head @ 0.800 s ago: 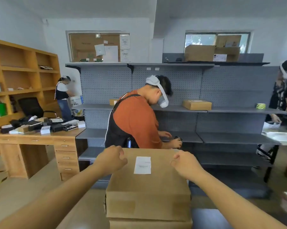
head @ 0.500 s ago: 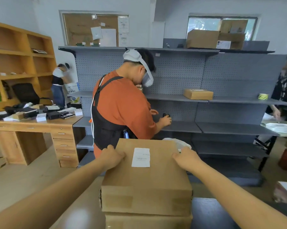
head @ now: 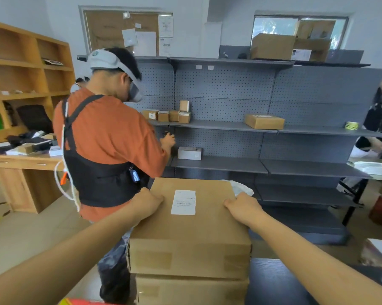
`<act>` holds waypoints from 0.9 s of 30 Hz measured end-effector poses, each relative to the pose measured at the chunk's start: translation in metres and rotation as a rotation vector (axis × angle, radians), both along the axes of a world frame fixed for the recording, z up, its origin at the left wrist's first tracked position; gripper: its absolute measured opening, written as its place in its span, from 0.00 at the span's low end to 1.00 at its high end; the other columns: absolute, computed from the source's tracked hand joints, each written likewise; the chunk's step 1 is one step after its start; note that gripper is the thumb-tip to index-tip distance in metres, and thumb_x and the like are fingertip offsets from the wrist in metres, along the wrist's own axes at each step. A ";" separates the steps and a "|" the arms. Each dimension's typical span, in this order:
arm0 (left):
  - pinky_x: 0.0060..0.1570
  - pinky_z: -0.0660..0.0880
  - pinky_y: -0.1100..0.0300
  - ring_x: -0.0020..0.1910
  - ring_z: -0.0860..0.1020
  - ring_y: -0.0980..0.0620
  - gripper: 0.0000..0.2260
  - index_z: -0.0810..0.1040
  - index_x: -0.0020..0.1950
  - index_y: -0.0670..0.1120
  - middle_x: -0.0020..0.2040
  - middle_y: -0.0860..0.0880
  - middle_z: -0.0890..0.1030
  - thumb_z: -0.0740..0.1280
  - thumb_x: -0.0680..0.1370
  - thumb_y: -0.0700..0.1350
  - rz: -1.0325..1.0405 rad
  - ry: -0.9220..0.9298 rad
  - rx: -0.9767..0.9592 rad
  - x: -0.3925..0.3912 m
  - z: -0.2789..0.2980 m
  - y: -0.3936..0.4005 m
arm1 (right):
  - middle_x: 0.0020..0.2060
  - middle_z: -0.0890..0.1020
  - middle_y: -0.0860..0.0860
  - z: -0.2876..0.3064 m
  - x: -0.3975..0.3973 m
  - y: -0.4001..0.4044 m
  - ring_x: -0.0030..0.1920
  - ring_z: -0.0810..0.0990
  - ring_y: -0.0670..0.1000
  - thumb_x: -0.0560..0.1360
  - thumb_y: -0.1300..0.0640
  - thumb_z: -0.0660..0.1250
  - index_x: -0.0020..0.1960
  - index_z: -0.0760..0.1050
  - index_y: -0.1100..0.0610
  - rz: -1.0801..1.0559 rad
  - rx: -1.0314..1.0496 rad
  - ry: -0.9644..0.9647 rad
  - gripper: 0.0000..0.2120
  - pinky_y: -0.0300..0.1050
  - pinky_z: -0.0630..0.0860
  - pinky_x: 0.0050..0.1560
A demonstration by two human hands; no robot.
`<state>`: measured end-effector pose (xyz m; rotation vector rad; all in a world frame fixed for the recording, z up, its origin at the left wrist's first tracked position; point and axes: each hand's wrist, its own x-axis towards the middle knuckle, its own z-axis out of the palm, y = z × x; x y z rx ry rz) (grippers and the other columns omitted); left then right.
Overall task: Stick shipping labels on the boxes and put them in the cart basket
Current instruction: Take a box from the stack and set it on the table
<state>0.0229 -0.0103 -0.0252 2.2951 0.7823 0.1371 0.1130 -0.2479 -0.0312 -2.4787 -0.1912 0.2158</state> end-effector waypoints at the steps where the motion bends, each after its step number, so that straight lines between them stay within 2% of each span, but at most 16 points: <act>1: 0.58 0.71 0.53 0.62 0.73 0.41 0.22 0.65 0.68 0.37 0.65 0.38 0.73 0.61 0.80 0.51 0.001 -0.007 0.002 0.000 0.004 -0.001 | 0.49 0.78 0.53 0.003 0.000 -0.001 0.44 0.76 0.52 0.76 0.49 0.57 0.65 0.69 0.59 0.004 0.003 -0.012 0.21 0.43 0.72 0.39; 3: 0.60 0.71 0.52 0.62 0.73 0.40 0.22 0.66 0.67 0.37 0.64 0.38 0.73 0.61 0.80 0.51 -0.002 -0.022 0.007 0.001 0.013 -0.002 | 0.53 0.78 0.53 0.012 0.001 -0.005 0.48 0.77 0.53 0.76 0.50 0.57 0.66 0.70 0.55 0.017 0.022 -0.033 0.20 0.44 0.75 0.45; 5: 0.56 0.72 0.54 0.60 0.75 0.40 0.22 0.67 0.67 0.37 0.63 0.37 0.75 0.62 0.79 0.50 -0.007 -0.043 -0.004 0.003 0.024 -0.005 | 0.54 0.80 0.54 0.022 0.003 -0.010 0.49 0.79 0.54 0.76 0.51 0.58 0.63 0.72 0.55 0.005 0.060 -0.027 0.18 0.46 0.77 0.48; 7: 0.51 0.73 0.54 0.58 0.76 0.40 0.23 0.67 0.68 0.36 0.62 0.37 0.75 0.61 0.79 0.50 -0.024 -0.073 -0.050 0.006 0.032 -0.011 | 0.51 0.81 0.55 0.031 0.004 -0.017 0.44 0.78 0.53 0.76 0.52 0.58 0.56 0.75 0.59 -0.016 0.079 -0.033 0.14 0.44 0.73 0.42; 9: 0.54 0.75 0.52 0.57 0.76 0.40 0.23 0.66 0.69 0.37 0.62 0.38 0.75 0.61 0.79 0.50 -0.046 -0.093 -0.085 0.010 0.038 -0.021 | 0.45 0.78 0.54 0.037 0.006 -0.029 0.41 0.75 0.54 0.76 0.51 0.59 0.47 0.71 0.58 -0.028 0.092 -0.053 0.10 0.44 0.68 0.37; 11: 0.54 0.75 0.51 0.57 0.76 0.41 0.23 0.64 0.69 0.39 0.62 0.40 0.75 0.60 0.80 0.51 -0.062 -0.100 -0.079 0.016 0.043 -0.033 | 0.40 0.76 0.54 0.041 0.007 -0.044 0.38 0.74 0.54 0.75 0.50 0.59 0.43 0.67 0.56 -0.054 0.138 -0.053 0.10 0.44 0.67 0.36; 14: 0.46 0.71 0.55 0.56 0.75 0.43 0.24 0.62 0.71 0.40 0.64 0.40 0.74 0.60 0.80 0.52 -0.102 -0.101 -0.053 0.026 0.050 -0.058 | 0.36 0.75 0.53 0.046 0.008 -0.072 0.34 0.73 0.53 0.74 0.50 0.60 0.40 0.66 0.56 -0.093 0.176 -0.054 0.10 0.44 0.66 0.34; 16: 0.47 0.71 0.55 0.56 0.75 0.43 0.25 0.61 0.72 0.40 0.64 0.41 0.73 0.60 0.80 0.51 -0.129 -0.100 -0.049 0.033 0.052 -0.079 | 0.39 0.78 0.54 0.048 0.009 -0.094 0.37 0.76 0.54 0.74 0.49 0.60 0.42 0.70 0.56 -0.110 0.172 -0.067 0.10 0.45 0.69 0.36; 20: 0.58 0.75 0.49 0.56 0.77 0.42 0.24 0.64 0.70 0.40 0.61 0.40 0.76 0.60 0.79 0.51 -0.176 -0.107 -0.082 0.049 0.053 -0.129 | 0.44 0.80 0.55 0.046 0.016 -0.146 0.43 0.79 0.55 0.75 0.49 0.60 0.50 0.74 0.60 -0.161 0.167 -0.073 0.15 0.46 0.73 0.41; 23: 0.58 0.75 0.49 0.54 0.77 0.42 0.22 0.66 0.68 0.39 0.59 0.41 0.77 0.60 0.79 0.50 -0.196 -0.128 -0.084 0.060 0.049 -0.172 | 0.45 0.80 0.55 0.043 0.024 -0.190 0.43 0.79 0.54 0.75 0.49 0.60 0.54 0.75 0.60 -0.181 0.155 -0.082 0.16 0.46 0.73 0.42; 27: 0.54 0.74 0.52 0.55 0.77 0.43 0.24 0.64 0.71 0.40 0.61 0.41 0.76 0.60 0.79 0.50 -0.195 -0.130 -0.114 0.075 0.033 -0.231 | 0.48 0.79 0.56 0.036 0.037 -0.248 0.46 0.78 0.56 0.76 0.49 0.60 0.56 0.74 0.60 -0.165 0.117 -0.081 0.16 0.45 0.71 0.40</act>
